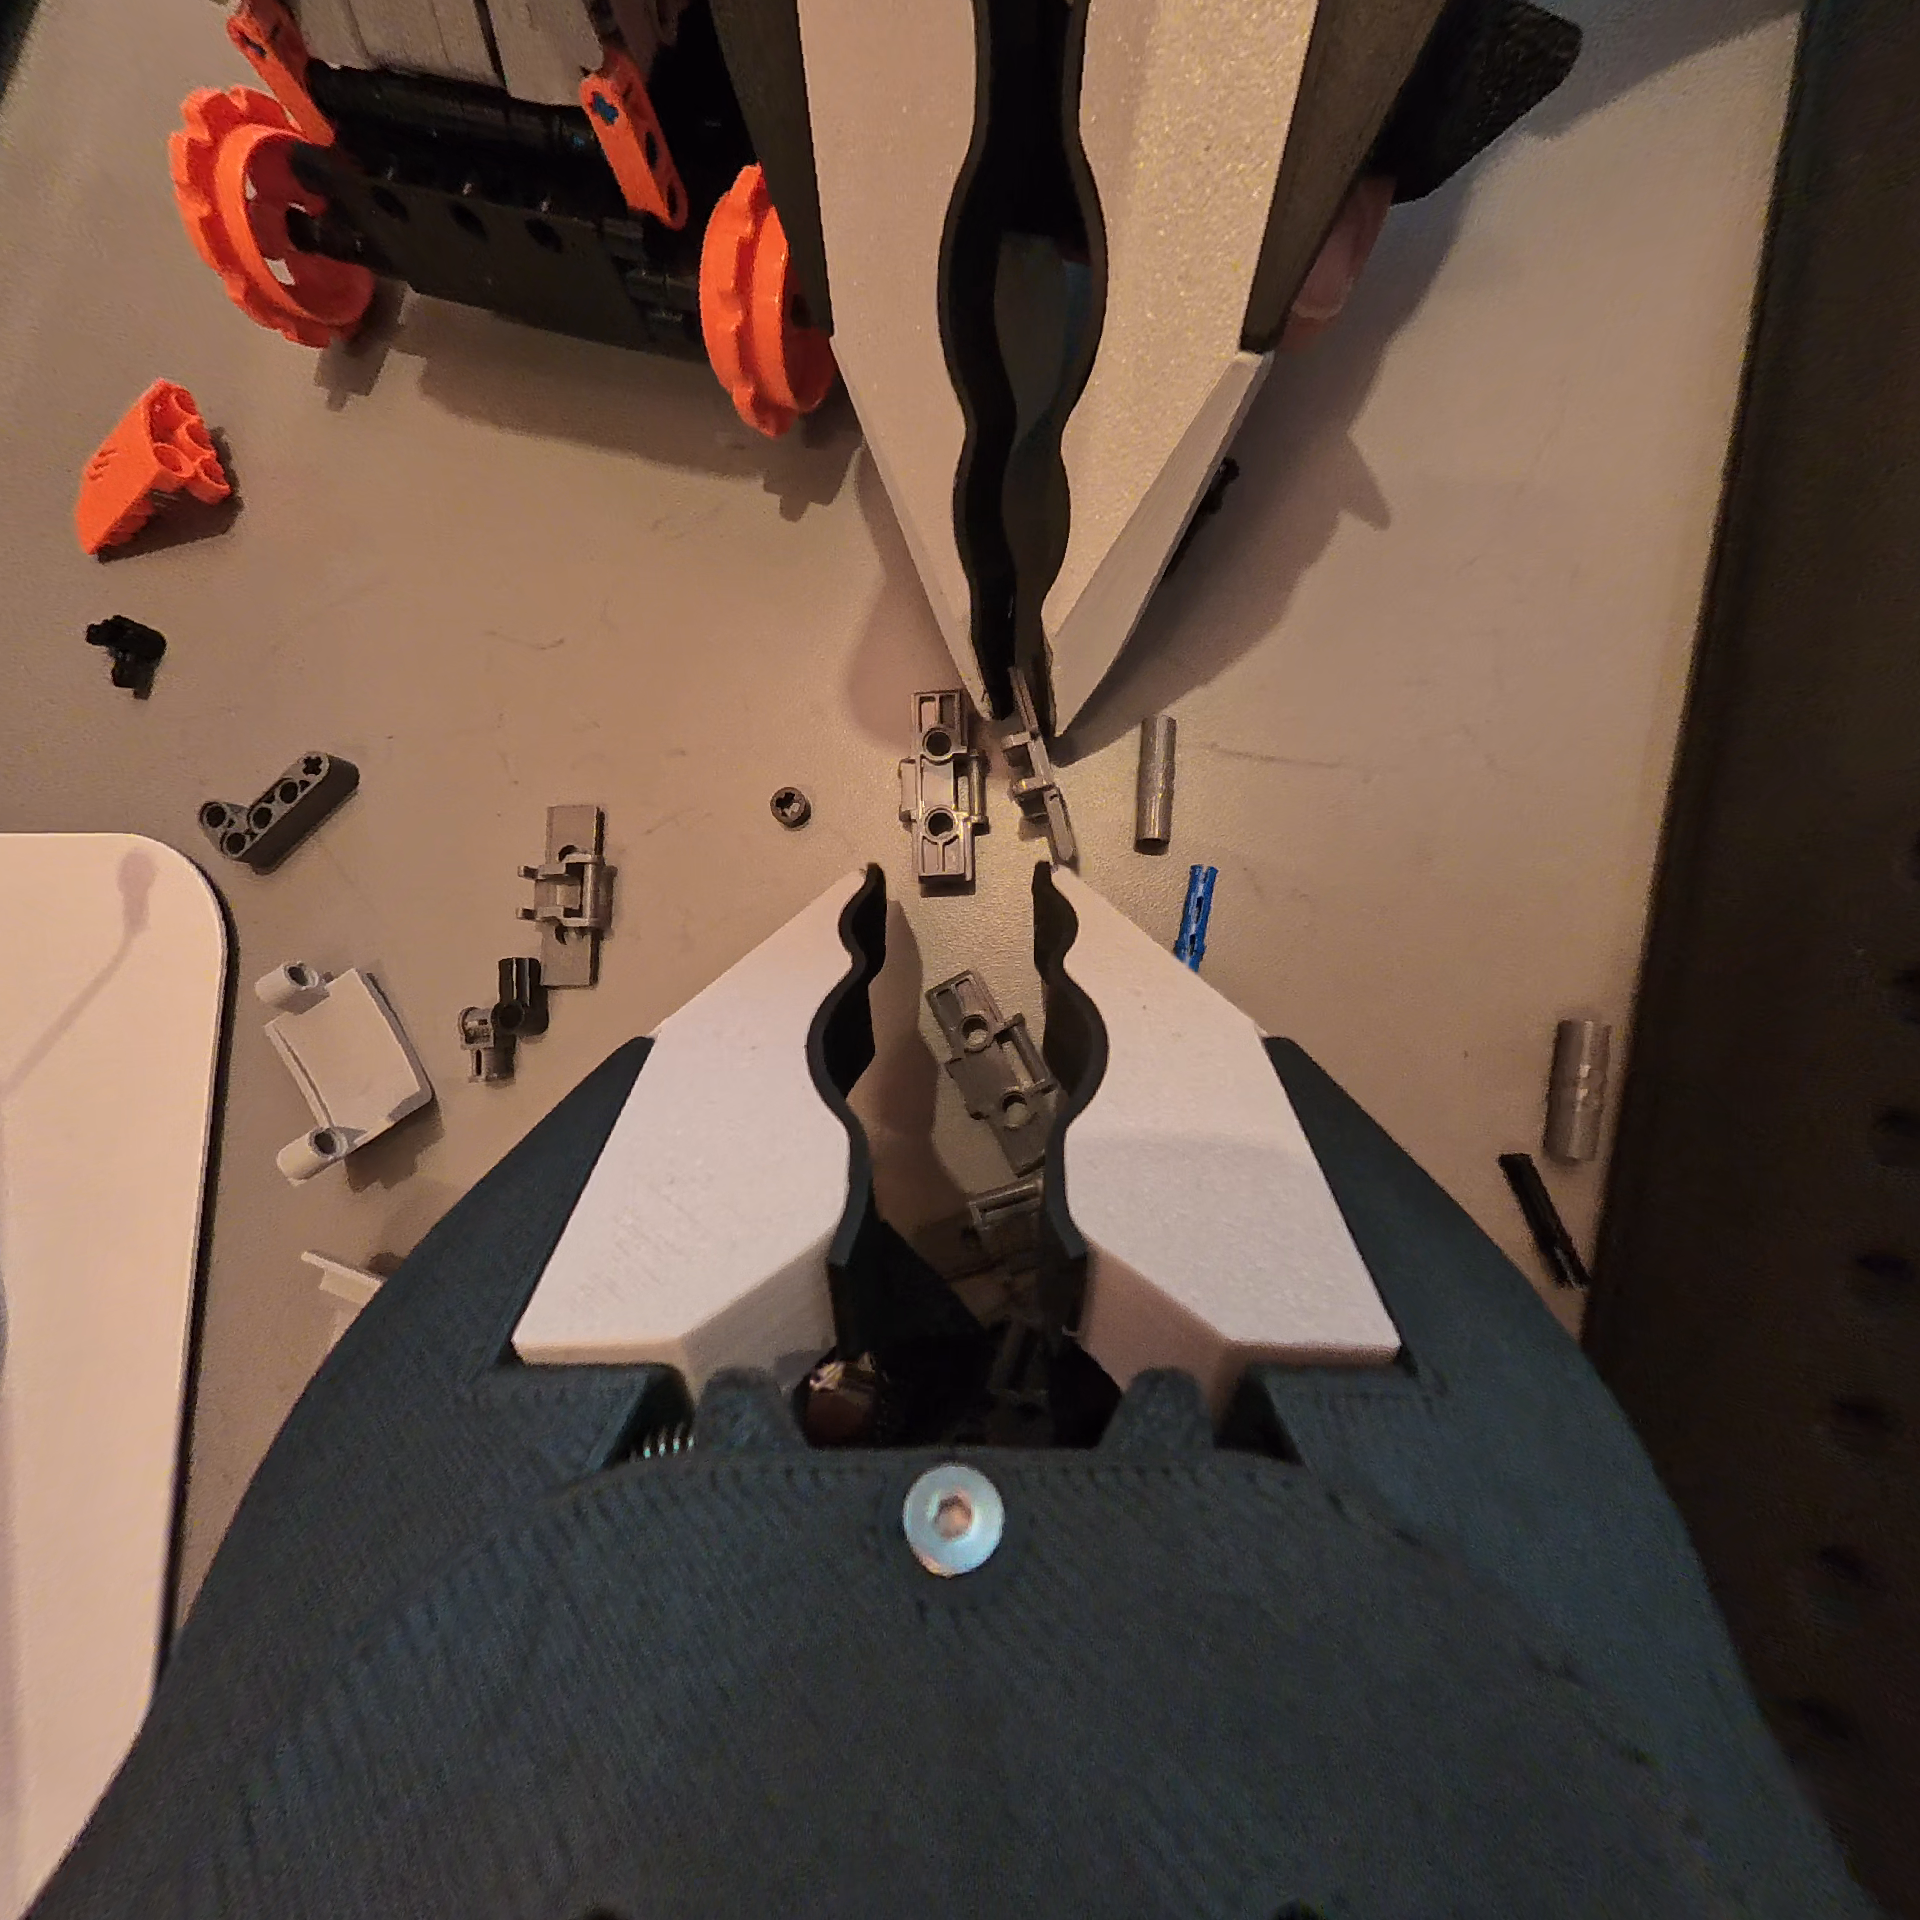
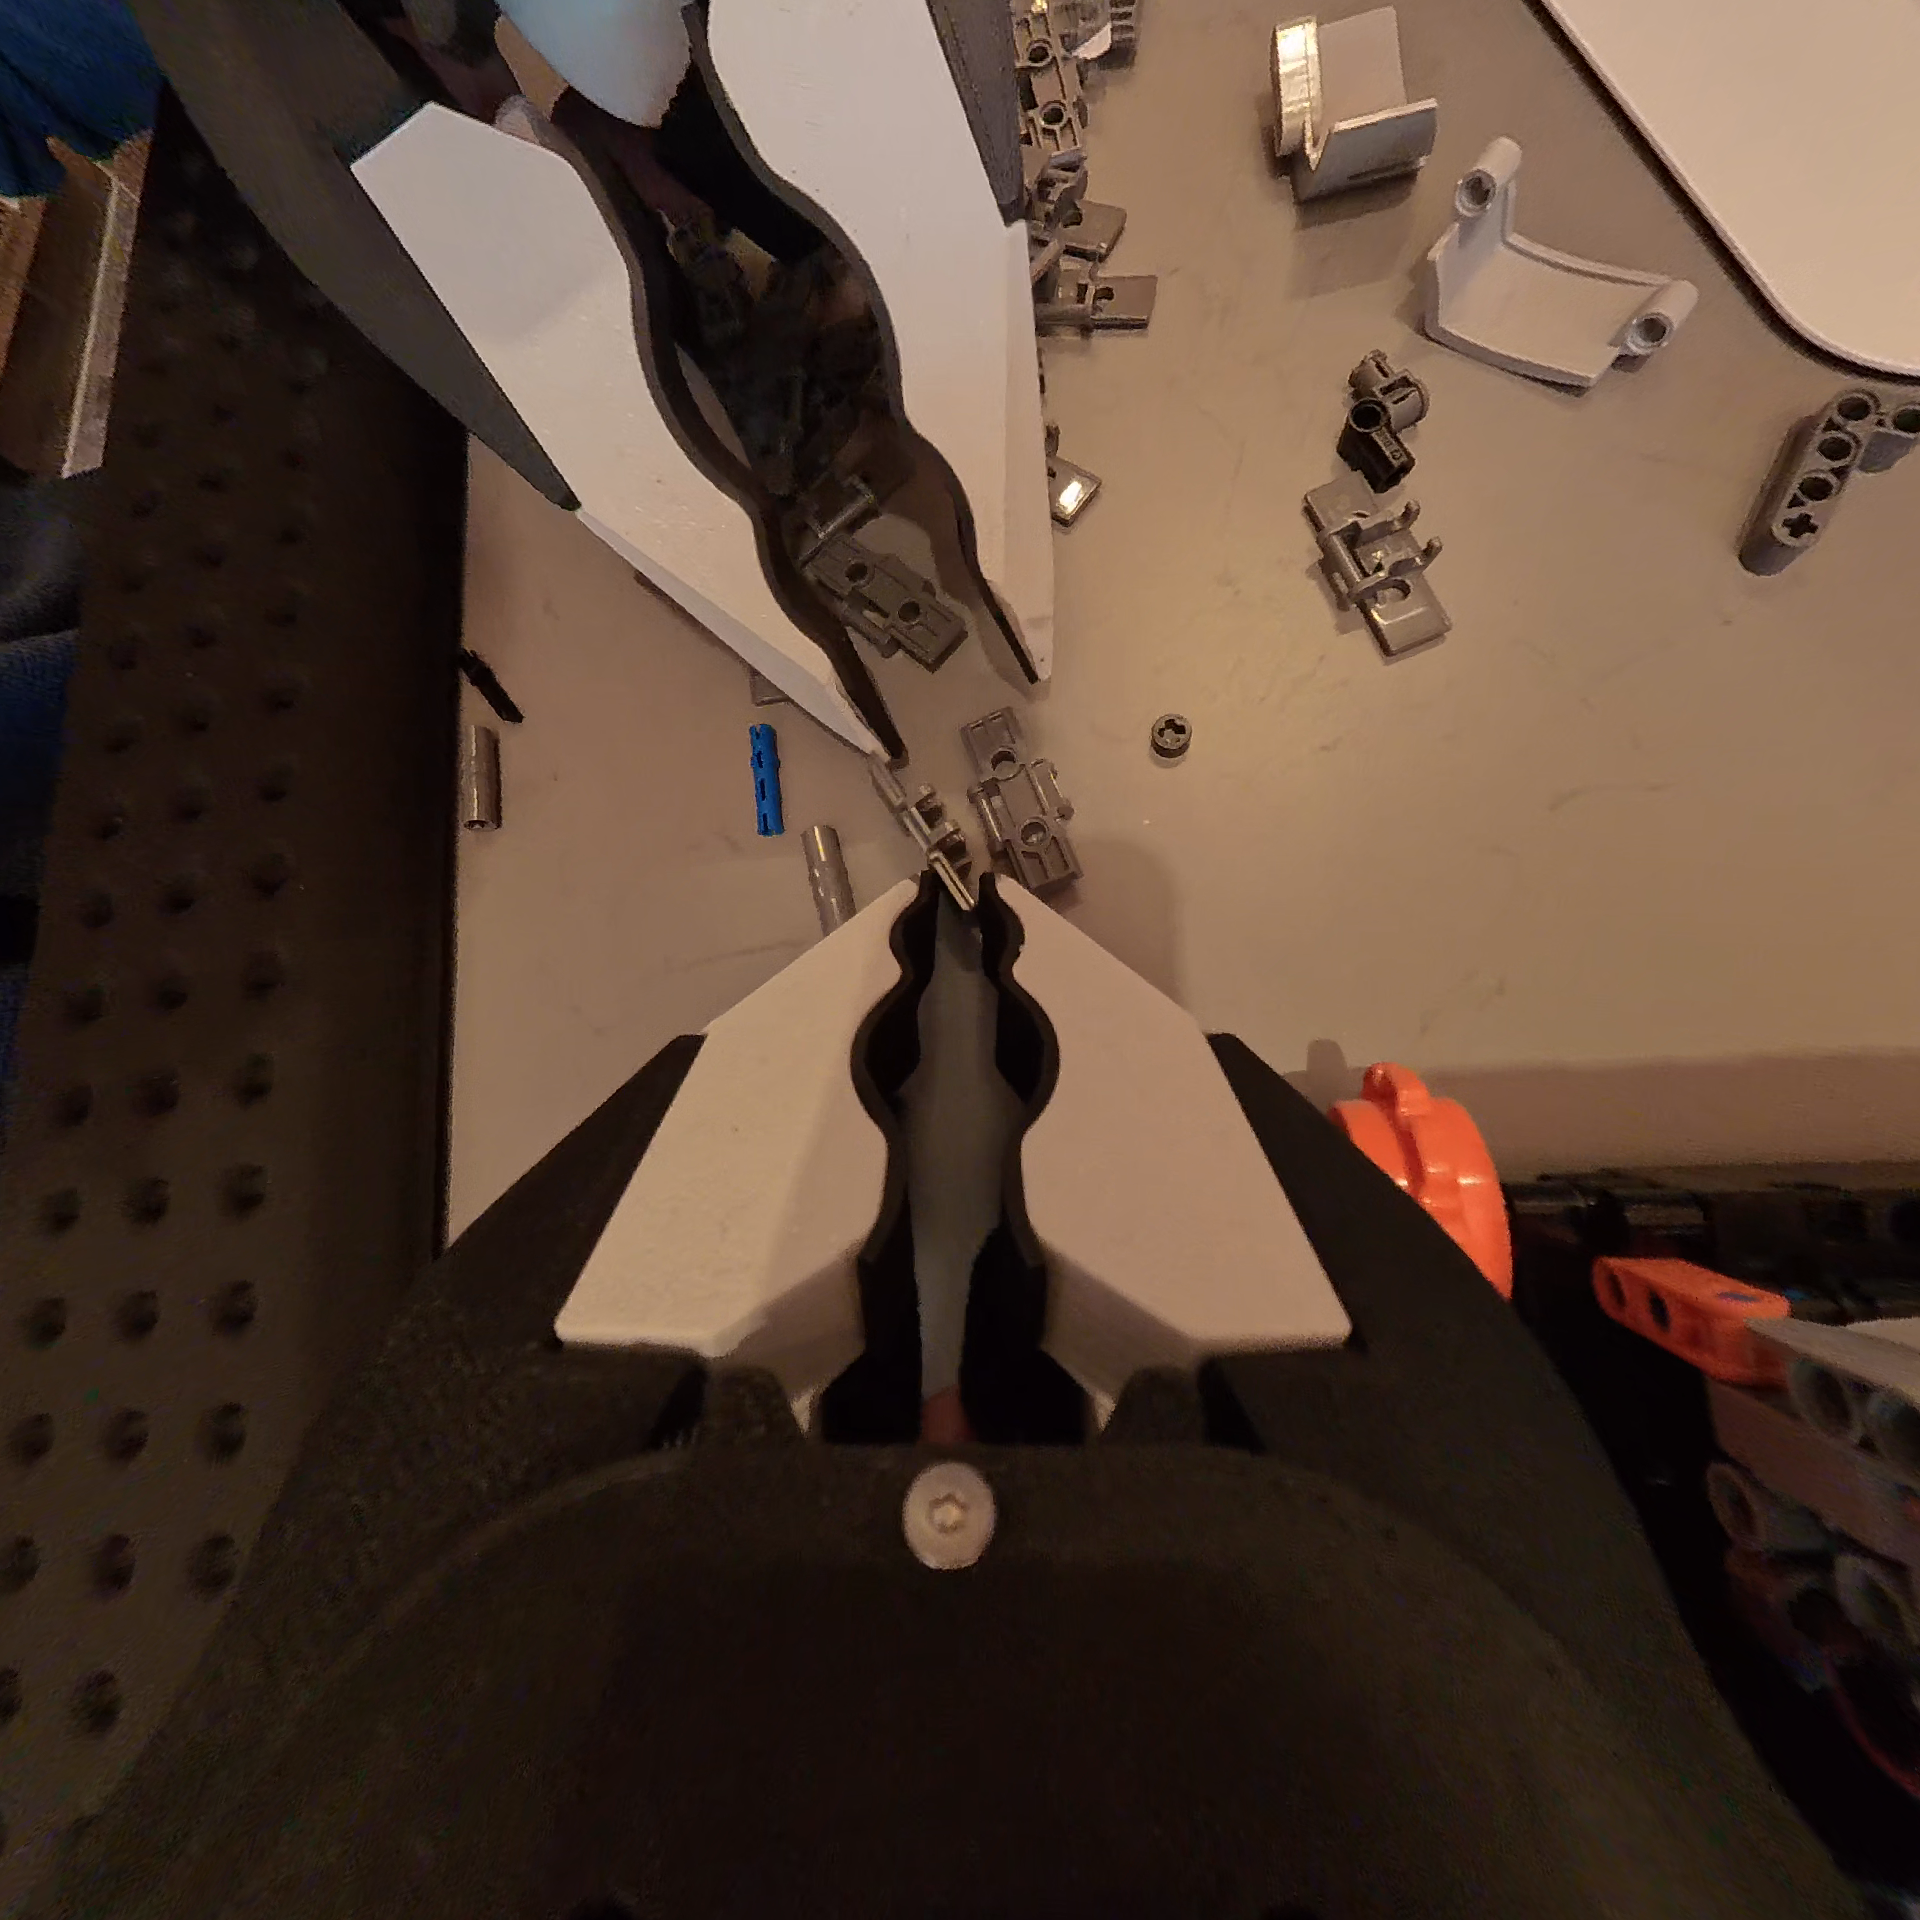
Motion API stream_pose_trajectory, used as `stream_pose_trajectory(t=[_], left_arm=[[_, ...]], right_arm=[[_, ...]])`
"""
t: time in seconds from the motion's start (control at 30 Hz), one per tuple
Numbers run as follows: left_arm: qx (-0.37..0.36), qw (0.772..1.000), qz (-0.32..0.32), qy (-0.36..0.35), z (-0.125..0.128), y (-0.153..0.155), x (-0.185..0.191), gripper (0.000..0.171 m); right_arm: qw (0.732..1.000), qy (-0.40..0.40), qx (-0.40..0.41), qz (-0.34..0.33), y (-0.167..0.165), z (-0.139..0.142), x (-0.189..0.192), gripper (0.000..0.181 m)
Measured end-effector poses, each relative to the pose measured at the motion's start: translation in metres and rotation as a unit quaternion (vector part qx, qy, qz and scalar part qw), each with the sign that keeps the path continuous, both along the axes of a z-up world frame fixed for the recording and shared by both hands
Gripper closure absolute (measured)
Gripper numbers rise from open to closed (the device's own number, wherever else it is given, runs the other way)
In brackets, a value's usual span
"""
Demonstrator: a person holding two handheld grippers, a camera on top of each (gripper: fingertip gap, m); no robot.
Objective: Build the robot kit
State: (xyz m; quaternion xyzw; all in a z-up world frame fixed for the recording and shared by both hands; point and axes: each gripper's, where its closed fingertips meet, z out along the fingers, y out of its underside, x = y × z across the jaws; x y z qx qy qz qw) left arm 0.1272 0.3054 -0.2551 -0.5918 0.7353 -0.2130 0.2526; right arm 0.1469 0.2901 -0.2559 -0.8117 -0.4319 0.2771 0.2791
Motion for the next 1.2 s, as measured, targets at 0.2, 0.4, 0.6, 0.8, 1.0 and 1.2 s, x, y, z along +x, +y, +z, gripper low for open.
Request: stream_pose_trajectory(t=[0.2, 0.4, 0.6, 0.8, 1.0, 1.2], left_arm=[[-0.008, 1.000, -0.009, -0.003, 0.000, 0.000, 0.000, 0.144], [0.009, 0.999, -0.021, -0.021, 0.009, -0.003, 0.005, 0.149], [0.008, 0.999, -0.032, -0.013, 0.002, -0.004, 0.006, 0.163], [-0.044, 0.998, -0.041, -0.015, 0.009, 0.000, 0.004, 0.168], [-0.051, 0.997, -0.036, -0.041, 0.019, 0.015, 0.008, 0.165], [0.108, 0.981, 0.062, -0.150, 0.056, 0.049, 0.017, 0.139]], right_arm=[[1.000, 0.003, -0.007, 0.000, -0.001, 0.000, 0.000, 0.181], [1.000, 0.013, -0.015, -0.001, -0.001, 0.003, -0.001, 0.181], [0.999, 0.045, -0.020, -0.003, -0.001, 0.012, -0.004, 0.181], [0.999, 0.027, 0.038, -0.015, 0.008, 0.020, -0.006, 0.179], [0.996, 0.039, 0.070, -0.044, 0.020, 0.029, -0.006, 0.181], [0.979, 0.146, 0.068, -0.126, 0.040, 0.059, 0.000, 0.181]])
